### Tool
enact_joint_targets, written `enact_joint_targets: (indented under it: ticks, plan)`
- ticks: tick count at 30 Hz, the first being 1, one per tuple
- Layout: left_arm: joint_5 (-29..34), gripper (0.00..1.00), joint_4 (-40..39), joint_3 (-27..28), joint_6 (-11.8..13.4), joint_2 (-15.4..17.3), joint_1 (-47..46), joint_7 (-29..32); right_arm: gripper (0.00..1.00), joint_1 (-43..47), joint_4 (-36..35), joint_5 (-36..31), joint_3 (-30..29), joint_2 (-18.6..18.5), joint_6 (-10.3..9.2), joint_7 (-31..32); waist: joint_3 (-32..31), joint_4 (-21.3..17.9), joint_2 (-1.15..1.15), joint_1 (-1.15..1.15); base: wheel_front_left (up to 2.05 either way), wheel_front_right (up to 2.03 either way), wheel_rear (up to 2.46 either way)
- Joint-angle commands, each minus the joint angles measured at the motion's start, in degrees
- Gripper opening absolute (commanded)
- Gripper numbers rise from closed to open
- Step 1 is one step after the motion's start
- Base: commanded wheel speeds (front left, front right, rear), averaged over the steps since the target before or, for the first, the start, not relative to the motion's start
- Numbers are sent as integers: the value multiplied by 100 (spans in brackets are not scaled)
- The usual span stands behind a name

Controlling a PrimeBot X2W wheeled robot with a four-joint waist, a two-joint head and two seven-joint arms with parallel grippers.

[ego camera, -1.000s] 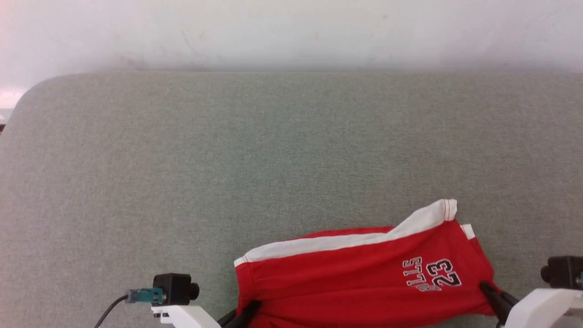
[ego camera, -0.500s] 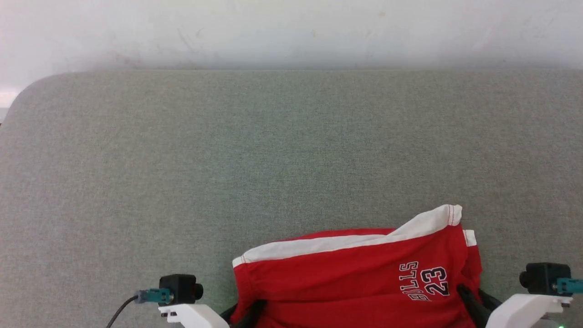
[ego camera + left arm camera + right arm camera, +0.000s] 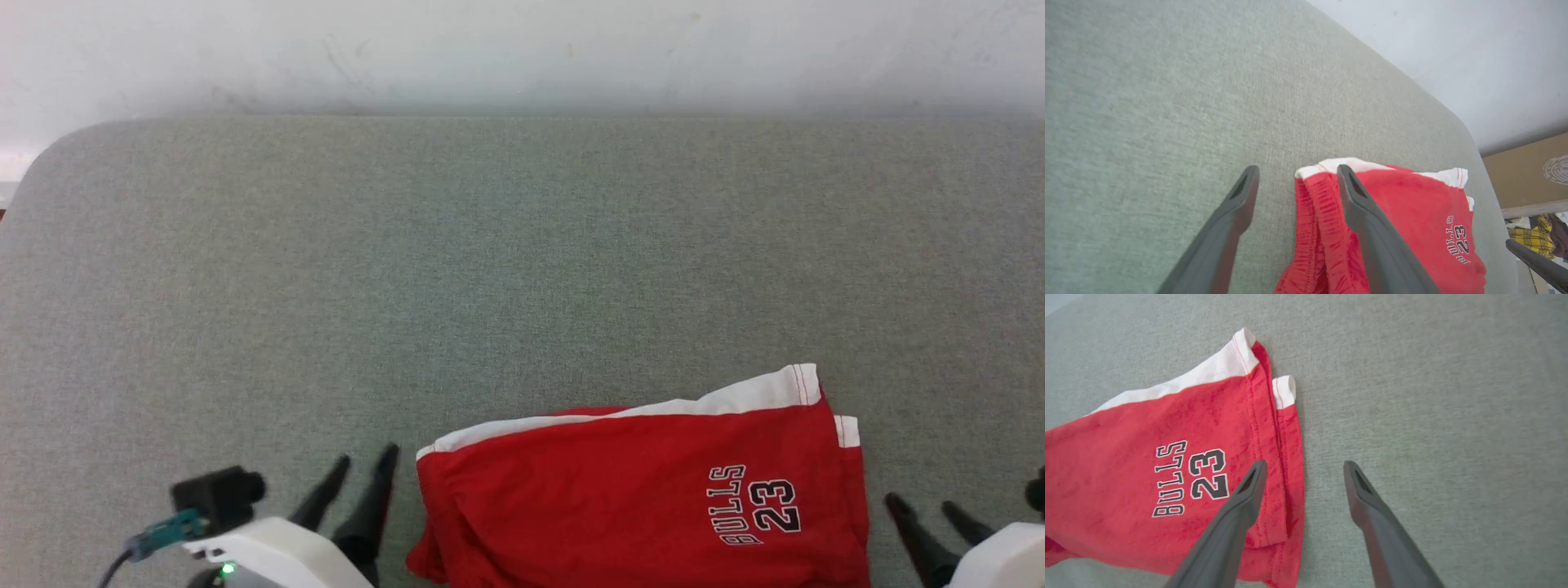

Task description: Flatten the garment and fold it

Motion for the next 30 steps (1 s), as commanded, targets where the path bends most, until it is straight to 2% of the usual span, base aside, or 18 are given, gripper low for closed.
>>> enact_joint_targets:
  ticks: [1,5,9,14,19,27,28,29,30]
  plan:
    - [78,100,-104,135,64,12,54,-192,100,-17,-96,-111,-86,7,-5,-74,-6,4,0,0,0,0,0]
    - [343,100,-321,280,84,39,130,-699,100,-95,-127,-452,-143,7,-5,-276,-7,31,0,0,0,0,0]
    - [764,100,-404,387,149,-34,43,-1420,100,-165,111,-471,5,7,-5,-449,52,105,0,0,0,0,0]
    - [1771,100,-366,536,475,-33,-120,-2500,100,-302,486,-622,188,7,-5,-638,168,228,0,0,0,0,0]
    - [2584,100,-367,587,645,-76,-226,-2710,100,-469,825,-707,287,7,-5,-790,255,364,0,0,0,0,0]
    - [2718,100,-301,717,401,-384,-232,-2721,100,-584,1264,-770,427,7,-5,-761,298,522,0,0,0,0,0]
    - [2710,100,-282,735,362,-419,-233,-2722,95,-581,1320,-743,446,7,-5,-731,296,534,0,0,0,0,0]
    - [2722,100,-265,751,325,-441,-237,-2722,44,-576,1367,-702,468,7,-5,-699,293,545,0,0,0,0,0]
    - [2738,100,-251,765,289,-462,-241,-2722,26,-569,1409,-670,487,7,-5,-667,289,554,0,0,0,0,0]
